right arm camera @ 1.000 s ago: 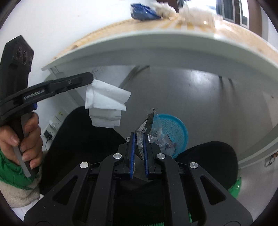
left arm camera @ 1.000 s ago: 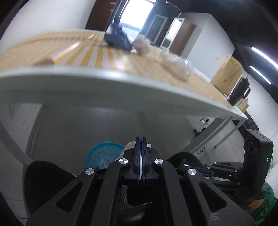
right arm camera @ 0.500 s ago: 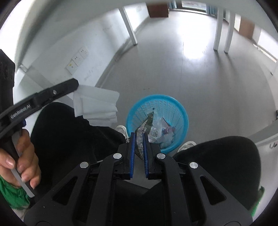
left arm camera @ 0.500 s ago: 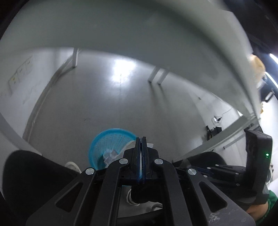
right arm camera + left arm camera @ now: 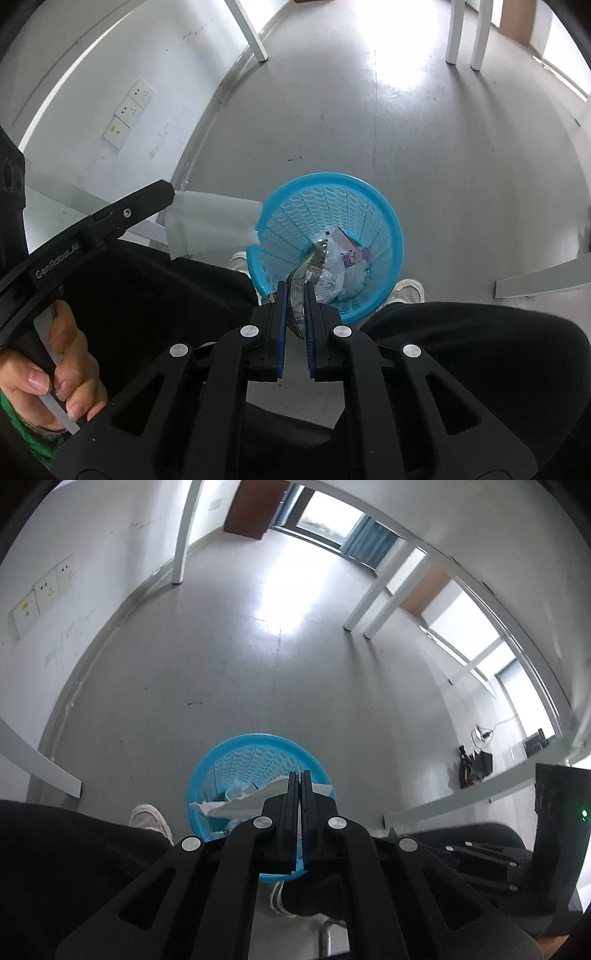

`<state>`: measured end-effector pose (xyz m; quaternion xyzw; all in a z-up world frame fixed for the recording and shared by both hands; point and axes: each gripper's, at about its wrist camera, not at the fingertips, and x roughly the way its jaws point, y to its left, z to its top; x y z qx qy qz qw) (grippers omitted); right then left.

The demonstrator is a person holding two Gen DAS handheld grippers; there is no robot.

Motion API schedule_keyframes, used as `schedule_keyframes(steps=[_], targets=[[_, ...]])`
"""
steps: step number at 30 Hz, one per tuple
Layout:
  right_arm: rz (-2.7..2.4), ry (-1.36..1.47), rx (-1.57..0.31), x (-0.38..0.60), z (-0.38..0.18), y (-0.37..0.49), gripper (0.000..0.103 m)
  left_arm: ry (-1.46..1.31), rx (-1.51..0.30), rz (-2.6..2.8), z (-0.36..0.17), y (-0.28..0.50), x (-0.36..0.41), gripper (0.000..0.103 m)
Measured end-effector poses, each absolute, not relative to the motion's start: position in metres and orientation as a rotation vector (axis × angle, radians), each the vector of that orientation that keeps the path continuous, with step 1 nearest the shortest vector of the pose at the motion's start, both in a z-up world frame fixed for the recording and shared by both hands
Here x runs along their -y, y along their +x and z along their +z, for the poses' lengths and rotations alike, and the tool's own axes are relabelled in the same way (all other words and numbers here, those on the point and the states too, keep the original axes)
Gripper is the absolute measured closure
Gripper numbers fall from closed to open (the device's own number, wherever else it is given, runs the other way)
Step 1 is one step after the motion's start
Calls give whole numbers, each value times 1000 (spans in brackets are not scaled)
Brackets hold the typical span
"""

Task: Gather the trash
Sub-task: 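Open the right tool to drop the wrapper while the left tool releases its item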

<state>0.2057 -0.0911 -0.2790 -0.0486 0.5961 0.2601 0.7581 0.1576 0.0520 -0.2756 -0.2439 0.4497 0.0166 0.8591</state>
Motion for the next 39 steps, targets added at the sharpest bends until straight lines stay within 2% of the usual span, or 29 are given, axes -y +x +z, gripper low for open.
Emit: schedule_keyframes(steps=[19, 29, 32, 33, 35, 36, 39], targets=[[479, -115, -1486, 68, -366, 279, 95, -691, -1176, 145, -374, 230, -74, 103], [451, -89, -1542, 69, -393, 293, 95, -701, -1206, 116, -383, 235, -67, 103], [439, -53, -1543, 73, -393, 294, 91, -700, -1189, 116, -380, 236, -68, 103], [442, -42, -1541, 74, -392, 295, 88, -695, -1183, 119, -379, 237, -67, 101], [445, -38, -1529, 75, -390, 294, 81, -696, -1170, 134, -376, 237, -70, 86], [441, -40, -1526, 75, -390, 294, 78, -699, -1168, 138, -377, 237, -71, 73], [422, -56, -1521, 76, -391, 291, 73, -696, -1168, 161, -378, 234, -76, 69]])
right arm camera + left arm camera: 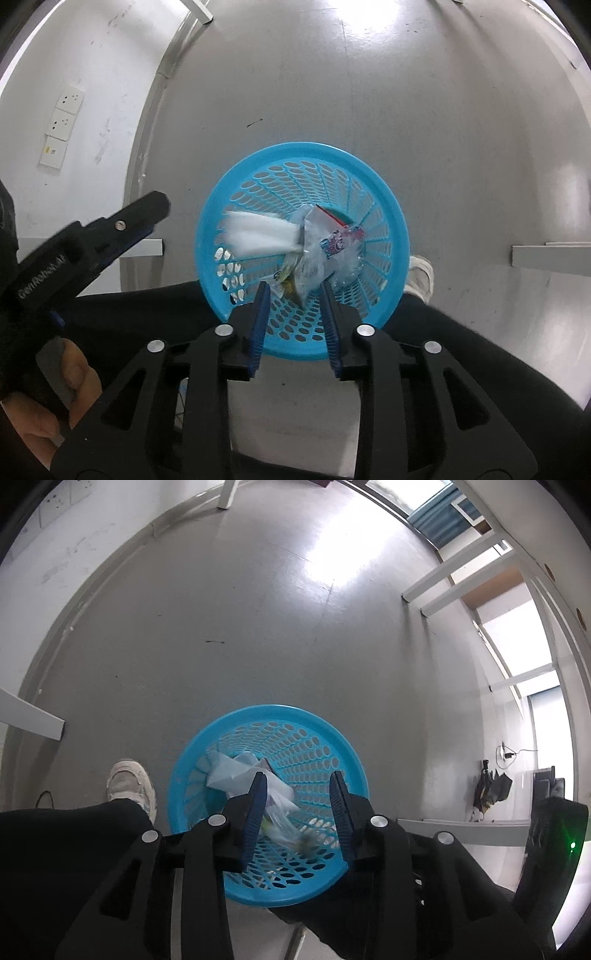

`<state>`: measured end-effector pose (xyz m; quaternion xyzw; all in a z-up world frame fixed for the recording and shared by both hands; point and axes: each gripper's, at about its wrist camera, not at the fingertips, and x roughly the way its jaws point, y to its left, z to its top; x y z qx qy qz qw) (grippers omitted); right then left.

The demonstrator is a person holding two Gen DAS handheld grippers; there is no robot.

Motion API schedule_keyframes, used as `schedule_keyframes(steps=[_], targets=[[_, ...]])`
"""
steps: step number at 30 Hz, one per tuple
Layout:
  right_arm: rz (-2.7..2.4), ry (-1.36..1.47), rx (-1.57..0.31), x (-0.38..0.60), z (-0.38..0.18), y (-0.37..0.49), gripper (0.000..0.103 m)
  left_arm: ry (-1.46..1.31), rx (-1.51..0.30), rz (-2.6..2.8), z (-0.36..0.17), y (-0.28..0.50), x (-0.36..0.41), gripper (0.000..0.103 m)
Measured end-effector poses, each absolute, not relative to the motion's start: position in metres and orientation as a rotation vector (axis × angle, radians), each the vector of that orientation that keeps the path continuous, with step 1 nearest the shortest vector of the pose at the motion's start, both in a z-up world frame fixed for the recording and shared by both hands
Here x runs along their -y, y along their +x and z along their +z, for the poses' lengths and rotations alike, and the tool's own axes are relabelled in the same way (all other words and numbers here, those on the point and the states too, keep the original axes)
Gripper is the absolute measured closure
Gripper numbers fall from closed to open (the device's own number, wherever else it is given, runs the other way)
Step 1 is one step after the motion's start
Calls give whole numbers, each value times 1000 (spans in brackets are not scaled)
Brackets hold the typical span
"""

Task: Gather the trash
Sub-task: 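Open the right tool to drop the wrapper while the left tool releases its item, then move both tools back up to the remaining trash on the table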

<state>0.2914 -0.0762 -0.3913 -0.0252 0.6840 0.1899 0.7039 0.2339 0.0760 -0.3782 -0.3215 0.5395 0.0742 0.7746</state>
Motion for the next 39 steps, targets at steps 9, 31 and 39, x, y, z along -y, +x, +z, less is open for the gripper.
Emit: schedule_keyframes(steps=[9, 31, 39], targets=[[418, -84, -1477, 79, -374, 283, 66, -644, -1189, 202, -367, 222, -77, 69], [508, -154, -1213, 96, -266, 195, 46, -282, -1120, 184, -273, 144, -50, 42], [525, -150, -1118, 116, -226, 161, 40, -214, -1073, 115, -234, 107, -36, 33]])
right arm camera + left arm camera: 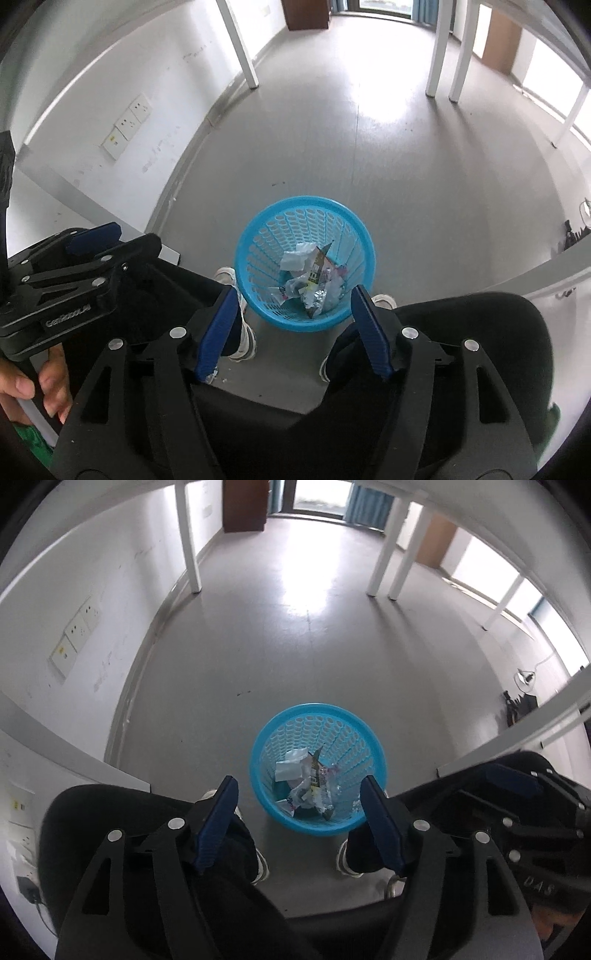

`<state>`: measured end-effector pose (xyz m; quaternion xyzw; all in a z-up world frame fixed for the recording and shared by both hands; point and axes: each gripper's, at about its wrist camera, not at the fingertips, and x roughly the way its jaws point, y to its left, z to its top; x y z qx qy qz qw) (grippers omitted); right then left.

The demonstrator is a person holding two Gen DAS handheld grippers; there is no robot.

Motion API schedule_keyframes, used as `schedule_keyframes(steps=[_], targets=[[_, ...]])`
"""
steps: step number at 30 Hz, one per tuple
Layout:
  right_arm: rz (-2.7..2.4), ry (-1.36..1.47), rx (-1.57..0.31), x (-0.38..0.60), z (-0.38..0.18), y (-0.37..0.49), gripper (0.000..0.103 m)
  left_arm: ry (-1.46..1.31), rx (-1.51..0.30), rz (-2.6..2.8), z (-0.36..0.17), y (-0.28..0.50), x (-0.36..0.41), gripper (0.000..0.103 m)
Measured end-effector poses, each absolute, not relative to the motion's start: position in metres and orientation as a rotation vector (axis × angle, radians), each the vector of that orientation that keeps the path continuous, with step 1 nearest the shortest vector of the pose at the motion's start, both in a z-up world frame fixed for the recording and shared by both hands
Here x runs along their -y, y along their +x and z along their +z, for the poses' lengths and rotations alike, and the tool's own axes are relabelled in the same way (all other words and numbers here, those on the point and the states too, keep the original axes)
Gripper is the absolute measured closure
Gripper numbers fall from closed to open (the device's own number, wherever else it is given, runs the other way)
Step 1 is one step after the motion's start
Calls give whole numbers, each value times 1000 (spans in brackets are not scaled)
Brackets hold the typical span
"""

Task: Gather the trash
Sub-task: 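Move both tools back up to the remaining trash on the table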

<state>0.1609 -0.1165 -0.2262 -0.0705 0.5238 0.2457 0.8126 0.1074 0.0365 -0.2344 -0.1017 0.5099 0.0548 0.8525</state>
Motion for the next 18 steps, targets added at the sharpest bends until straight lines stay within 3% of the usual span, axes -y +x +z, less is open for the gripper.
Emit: schedule_keyframes(steps=[18], targets=[[610, -160, -838, 142, -120, 88, 25, -161, -781, -18, -117, 34, -26, 12]])
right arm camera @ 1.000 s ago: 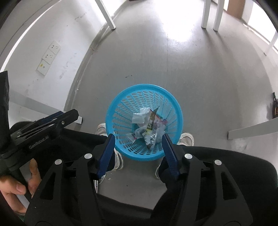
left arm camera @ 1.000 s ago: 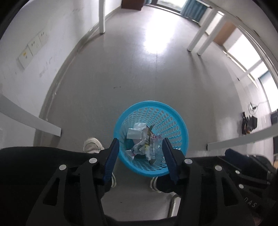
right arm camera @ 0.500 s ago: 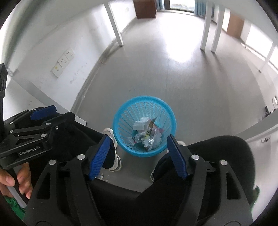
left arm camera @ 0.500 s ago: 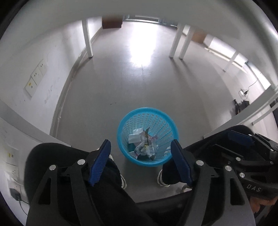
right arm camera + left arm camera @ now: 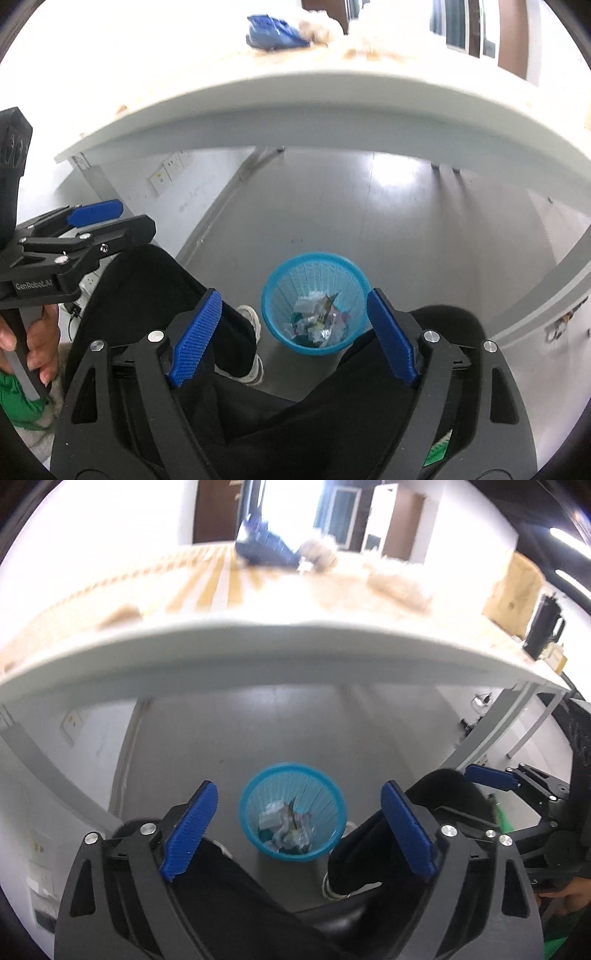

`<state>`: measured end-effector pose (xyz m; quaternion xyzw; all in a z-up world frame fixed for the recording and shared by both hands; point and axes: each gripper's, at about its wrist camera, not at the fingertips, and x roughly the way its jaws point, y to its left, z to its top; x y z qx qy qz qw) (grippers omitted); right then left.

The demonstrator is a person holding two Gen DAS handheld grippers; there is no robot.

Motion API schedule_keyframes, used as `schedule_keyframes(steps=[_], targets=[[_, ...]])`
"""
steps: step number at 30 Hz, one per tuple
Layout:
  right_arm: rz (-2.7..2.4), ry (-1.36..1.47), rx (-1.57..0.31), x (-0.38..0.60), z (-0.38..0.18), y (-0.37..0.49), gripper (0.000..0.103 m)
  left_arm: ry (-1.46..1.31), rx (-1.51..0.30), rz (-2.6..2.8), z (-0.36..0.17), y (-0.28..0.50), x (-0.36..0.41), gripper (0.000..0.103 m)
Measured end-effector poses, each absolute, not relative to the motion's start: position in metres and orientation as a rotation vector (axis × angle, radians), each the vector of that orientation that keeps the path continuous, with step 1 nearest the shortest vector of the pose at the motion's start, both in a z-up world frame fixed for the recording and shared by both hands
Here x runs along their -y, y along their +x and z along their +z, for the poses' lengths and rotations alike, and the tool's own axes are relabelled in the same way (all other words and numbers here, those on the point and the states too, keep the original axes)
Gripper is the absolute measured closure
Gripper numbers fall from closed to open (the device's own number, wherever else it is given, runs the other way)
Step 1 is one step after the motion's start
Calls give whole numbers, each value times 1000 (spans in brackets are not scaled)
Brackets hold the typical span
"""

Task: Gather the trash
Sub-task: 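Move both tools back up to the remaining trash on the table, then grasp the clear plastic bag with the right tool while the left tool grasps white bags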

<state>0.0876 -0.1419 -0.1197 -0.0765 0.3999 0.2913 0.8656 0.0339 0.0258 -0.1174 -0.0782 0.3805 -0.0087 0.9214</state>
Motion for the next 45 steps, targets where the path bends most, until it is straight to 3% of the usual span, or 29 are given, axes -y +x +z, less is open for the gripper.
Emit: schedule_keyframes(steps=[3, 12, 22, 33, 45], targets=[[608, -151, -780, 149, -96, 85, 19, -144, -717, -26, -95, 30, -26, 6], [582, -103, -634, 160, -39, 101, 9, -47, -584, -48, -47, 53, -27, 6], [553, -52, -589, 156, -4, 162, 9, -67, -531, -59, 2, 102, -36, 6], [526, -55, -592, 142, 0, 220, 9, -99, -566, -47, 8, 157, -41, 6], [550, 17, -647, 145, -21, 265, 22, -79, -650, -26, 8, 229, -36, 6]])
